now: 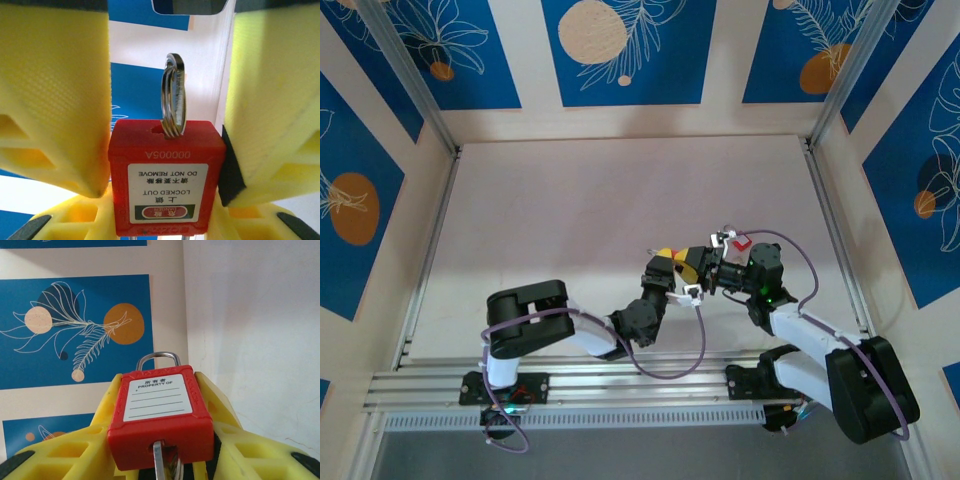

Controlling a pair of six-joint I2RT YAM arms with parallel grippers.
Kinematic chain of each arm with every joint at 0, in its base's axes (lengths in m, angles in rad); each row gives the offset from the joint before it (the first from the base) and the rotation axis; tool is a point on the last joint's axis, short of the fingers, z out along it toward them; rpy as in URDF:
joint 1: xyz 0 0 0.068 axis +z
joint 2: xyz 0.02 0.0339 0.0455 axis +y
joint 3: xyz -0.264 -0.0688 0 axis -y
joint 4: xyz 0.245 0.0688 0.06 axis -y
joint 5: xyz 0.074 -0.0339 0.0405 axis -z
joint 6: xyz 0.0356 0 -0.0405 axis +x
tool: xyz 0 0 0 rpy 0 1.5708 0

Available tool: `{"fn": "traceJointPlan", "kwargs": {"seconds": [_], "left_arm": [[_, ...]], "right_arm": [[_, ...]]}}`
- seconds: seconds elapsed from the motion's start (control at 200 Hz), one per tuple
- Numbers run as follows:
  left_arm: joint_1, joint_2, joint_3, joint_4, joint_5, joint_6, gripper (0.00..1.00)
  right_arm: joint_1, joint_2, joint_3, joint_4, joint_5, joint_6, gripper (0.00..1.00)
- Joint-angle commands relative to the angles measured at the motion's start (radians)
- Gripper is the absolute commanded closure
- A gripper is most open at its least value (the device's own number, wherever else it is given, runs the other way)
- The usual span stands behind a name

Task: Unlock with the key

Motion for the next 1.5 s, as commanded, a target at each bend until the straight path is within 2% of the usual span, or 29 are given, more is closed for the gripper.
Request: {"fn": "traceJointPlan", "kwargs": {"seconds": [0.0, 0.11, 0.395, 0.6, 0.845, 1.116, 1.256, 1.371, 1.451, 1.496], "left_arm": [[-0.022, 0.017, -0.017, 0.02, 0.017, -0.021, 0.82], [-0.024, 0.014, -0.018, 0.02, 0.017, -0.021, 0.82], [-0.024, 0.014, -0.022, 0.021, 0.025, -0.022, 0.82], [-0.023, 0.005, -0.031, 0.02, 0.027, -0.023, 0.78], [-0.024, -0.032, -0.062, 0.02, 0.029, -0.029, 0.62], [-0.025, -0.083, -0.1, 0.019, 0.036, -0.03, 0.3], [-0.029, -0.126, -0.126, 0.008, 0.043, -0.034, 0.24], [-0.032, -0.208, -0.16, -0.142, 0.051, -0.09, 0.23], [-0.03, -0.314, -0.178, -0.359, 0.068, -0.207, 0.24], [-0.022, -0.38, -0.164, -0.552, 0.087, -0.299, 0.24]], "right_arm": [[-0.009, 0.004, 0.03, 0.055, 0.016, 0.002, 0.46], [-0.014, 0.003, 0.038, 0.039, 0.016, -0.004, 0.44], [-0.007, 0.019, 0.047, 0.037, 0.012, -0.007, 0.65], [-0.009, 0.013, 0.05, 0.014, 0.015, -0.02, 0.69], [-0.017, 0.003, 0.061, -0.031, 0.006, -0.054, 0.7], [-0.018, -0.074, 0.088, -0.207, 0.024, -0.164, 0.71], [-0.034, -0.084, 0.086, -0.219, 0.017, -0.175, 0.71], [-0.058, -0.09, 0.092, -0.237, 0.001, -0.201, 0.71], [-0.074, -0.098, 0.099, -0.271, -0.009, -0.233, 0.71], [-0.085, -0.102, 0.1, -0.288, -0.018, -0.251, 0.71]]}}
